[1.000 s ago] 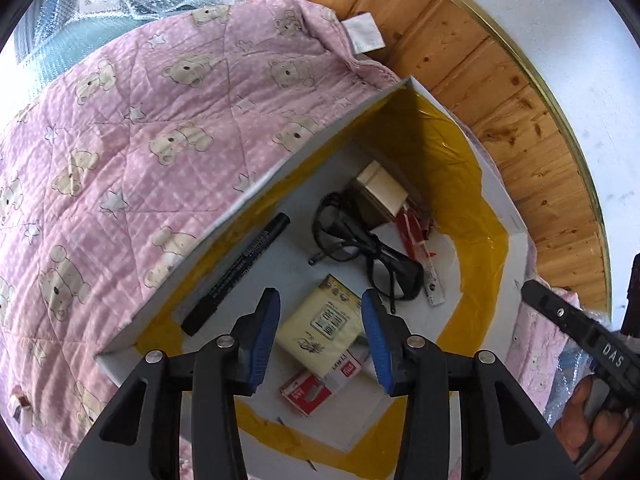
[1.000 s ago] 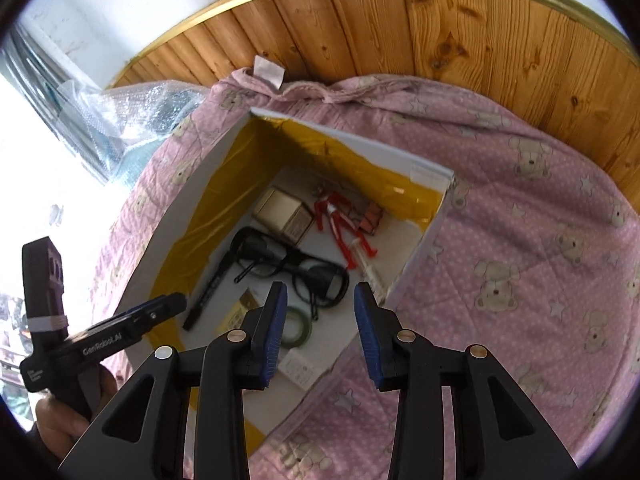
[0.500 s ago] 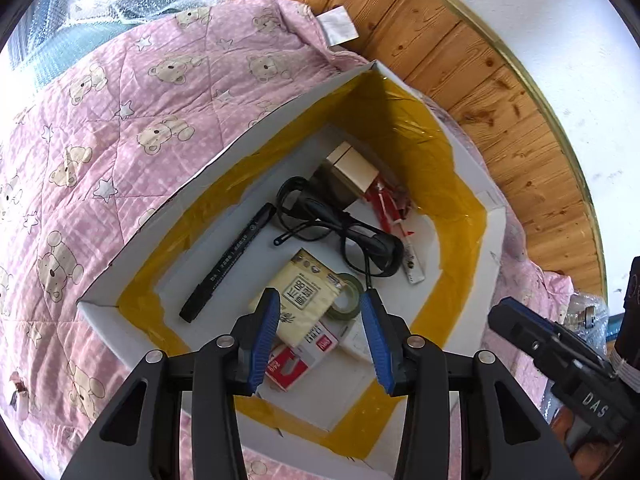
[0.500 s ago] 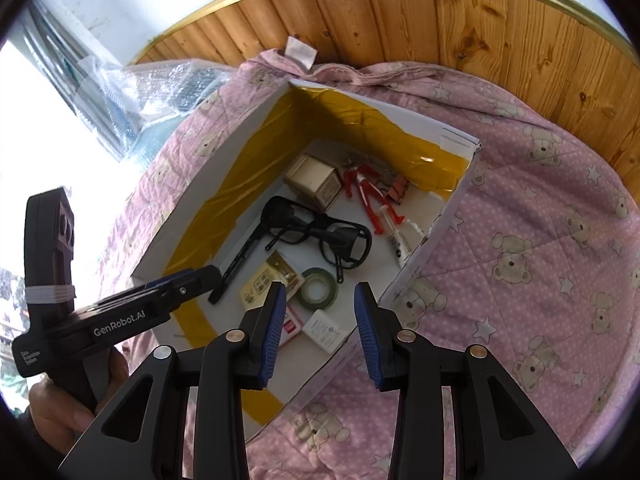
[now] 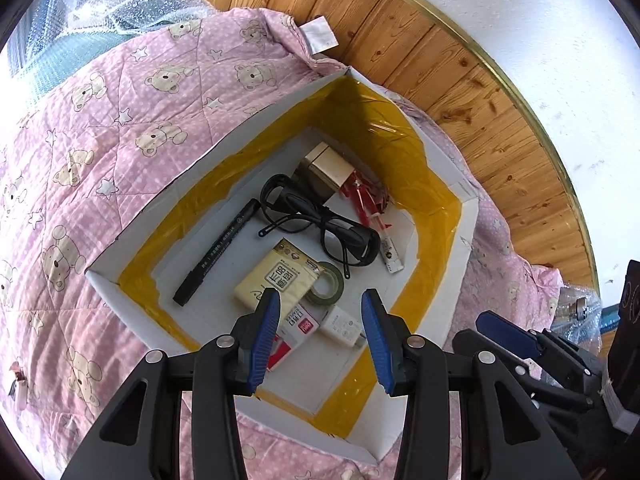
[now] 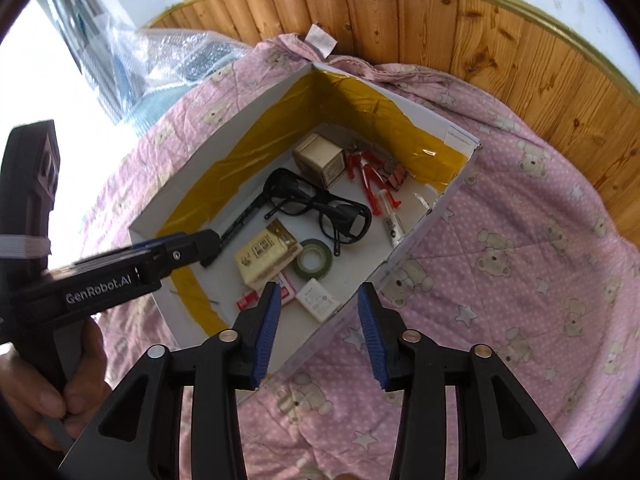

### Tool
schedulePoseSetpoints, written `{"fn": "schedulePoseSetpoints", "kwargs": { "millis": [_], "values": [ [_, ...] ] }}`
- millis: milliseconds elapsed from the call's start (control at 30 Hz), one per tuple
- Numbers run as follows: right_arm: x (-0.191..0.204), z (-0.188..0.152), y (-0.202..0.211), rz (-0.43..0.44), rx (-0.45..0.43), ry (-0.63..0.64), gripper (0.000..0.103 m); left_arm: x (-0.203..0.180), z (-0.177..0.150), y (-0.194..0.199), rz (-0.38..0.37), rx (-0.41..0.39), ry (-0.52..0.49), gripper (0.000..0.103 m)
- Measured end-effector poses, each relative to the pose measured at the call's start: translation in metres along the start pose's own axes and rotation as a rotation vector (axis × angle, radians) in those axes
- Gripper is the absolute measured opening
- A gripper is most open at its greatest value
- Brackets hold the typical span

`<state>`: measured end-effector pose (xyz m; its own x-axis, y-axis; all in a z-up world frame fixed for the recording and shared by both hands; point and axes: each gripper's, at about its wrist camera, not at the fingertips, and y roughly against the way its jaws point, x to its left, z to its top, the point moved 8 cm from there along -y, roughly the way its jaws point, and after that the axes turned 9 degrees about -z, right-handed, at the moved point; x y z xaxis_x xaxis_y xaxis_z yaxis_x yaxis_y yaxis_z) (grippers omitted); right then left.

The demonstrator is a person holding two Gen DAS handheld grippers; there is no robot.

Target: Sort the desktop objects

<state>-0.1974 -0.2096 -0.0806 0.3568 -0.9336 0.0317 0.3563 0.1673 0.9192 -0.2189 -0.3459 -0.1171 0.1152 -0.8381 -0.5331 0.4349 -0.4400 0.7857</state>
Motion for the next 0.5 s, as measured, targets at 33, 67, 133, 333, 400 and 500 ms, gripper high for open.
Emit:
{"fn": "schedulePoseSetpoints", "kwargs": {
  "millis": [33, 67, 133, 333, 400, 500],
  "values": [
    [0.001, -0.001, 0.001, -0.011, 0.000, 0.011, 0.046, -0.001, -0.001, 0.001, 0.000, -0.002, -0.001, 0.044],
    [0.002, -0.003, 0.002, -0.025, 0.002, 0.022, 0.049, -0.003, -0.002, 0.003, -0.002, -0.004, -0.003, 0.044],
    [0.001, -0.007, 0.003, -0.059, 0.009, 0.034, 0.049, -0.005, -0.003, 0.006, -0.001, -0.008, -0.007, 0.044],
    [0.002, -0.016, 0.008, -0.060, 0.021, 0.035, 0.049, -0.011, -0.013, 0.016, -0.004, -0.008, -0.014, 0.044],
    [0.003, -0.018, 0.011, -0.070, 0.022, 0.044, 0.049, -0.011, -0.017, 0.020, -0.002, -0.009, -0.012, 0.044],
    [0.006, -0.023, 0.016, -0.071, 0.022, 0.049, 0.049, -0.012, -0.024, 0.026, -0.004, -0.011, -0.010, 0.044]
  ]
}}
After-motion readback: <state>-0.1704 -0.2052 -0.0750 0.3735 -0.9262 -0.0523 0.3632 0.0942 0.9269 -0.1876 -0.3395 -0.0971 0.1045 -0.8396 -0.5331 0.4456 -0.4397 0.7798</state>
